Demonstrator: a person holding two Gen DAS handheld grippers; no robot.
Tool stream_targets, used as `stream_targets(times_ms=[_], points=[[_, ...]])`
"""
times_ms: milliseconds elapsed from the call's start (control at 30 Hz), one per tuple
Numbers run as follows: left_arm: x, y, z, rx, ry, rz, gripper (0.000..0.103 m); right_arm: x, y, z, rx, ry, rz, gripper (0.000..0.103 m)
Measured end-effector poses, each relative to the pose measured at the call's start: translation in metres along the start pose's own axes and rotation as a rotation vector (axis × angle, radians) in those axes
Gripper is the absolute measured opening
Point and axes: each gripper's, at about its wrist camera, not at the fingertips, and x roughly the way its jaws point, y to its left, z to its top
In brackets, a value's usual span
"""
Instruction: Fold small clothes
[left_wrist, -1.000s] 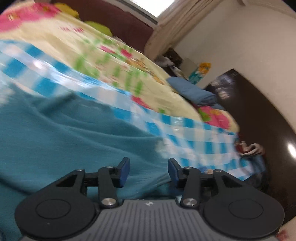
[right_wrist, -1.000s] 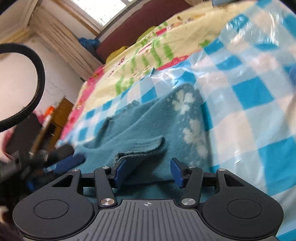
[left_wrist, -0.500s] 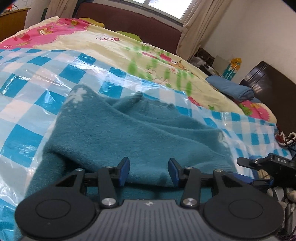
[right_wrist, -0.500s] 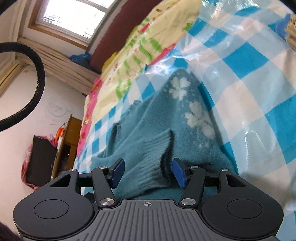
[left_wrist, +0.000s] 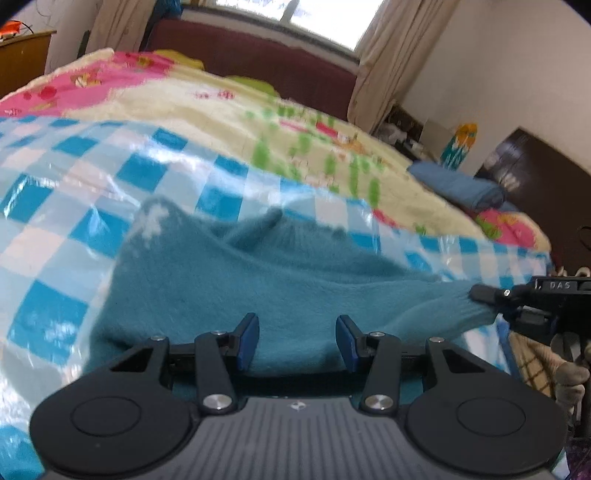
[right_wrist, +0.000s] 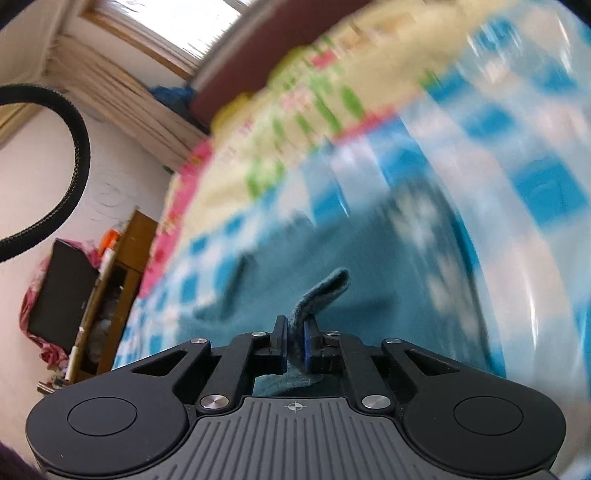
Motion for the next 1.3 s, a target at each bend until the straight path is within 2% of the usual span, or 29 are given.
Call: stream_targets(times_ms=[67,133,200,233,300,467,500,633,733,900,967,1033,1100,1167,1300], points=[[0.0,0.002,0.004,-0.008,-0.029,0.01,0.051,-0.004,0.006,0.009,-0.055,-0.049,-0.024,0.007],[0.009,0.008,0.003,-0.007,-0.021,0.045,0.053,0.002,0.001,0.008,-0.09,-0.042,-0.078,0.007],[0.026,0.022,-0.003,-0.019,0.027,0.107,0.052,0.025,-0.007,-0.001,-0.139,0.025,-0.183,0.008],[0.031,0.028,-0.006,-0.04,0.056,0.114,0.052,0.039,-0.015,-0.008,-0.138,0.087,-0.227,0.009],[0.029,0.033,-0.011,-0.033,0.047,0.096,0.052,0.05,-0.023,-0.019,-0.149,0.121,-0.273,0.01],[0.01,0.033,-0.009,-0.027,0.005,0.066,0.052,0.043,-0.015,-0.016,-0.17,0.076,-0.281,0.01],[0.005,0.034,-0.007,-0.023,-0.01,0.071,0.052,0.041,-0.01,-0.015,-0.193,0.071,-0.298,0.013],[-0.008,0.048,-0.007,-0.061,-0.018,0.074,0.052,0.022,0.014,-0.013,-0.301,-0.014,-0.411,0.014],[-0.015,0.048,-0.011,-0.054,-0.015,0.069,0.052,0.013,0.03,-0.019,-0.326,-0.035,-0.332,0.014],[-0.02,0.046,-0.006,-0.065,-0.039,0.062,0.053,0.051,0.064,-0.045,-0.449,0.089,-0.231,0.017],[-0.021,0.051,-0.003,-0.074,-0.043,0.083,0.053,0.073,0.063,-0.052,-0.464,0.146,-0.242,0.018],[-0.016,0.06,-0.003,-0.068,-0.011,0.107,0.052,0.088,0.054,-0.06,-0.458,0.193,-0.295,0.018],[-0.011,0.068,-0.007,-0.063,0.014,0.122,0.049,0.085,0.048,-0.06,-0.436,0.185,-0.271,0.018],[-0.014,0.068,-0.009,-0.056,-0.002,0.121,0.048,0.078,0.051,-0.058,-0.427,0.18,-0.267,0.018],[-0.013,0.07,-0.011,-0.049,-0.008,0.176,0.048,0.078,0.057,-0.06,-0.48,0.173,-0.275,0.023]])
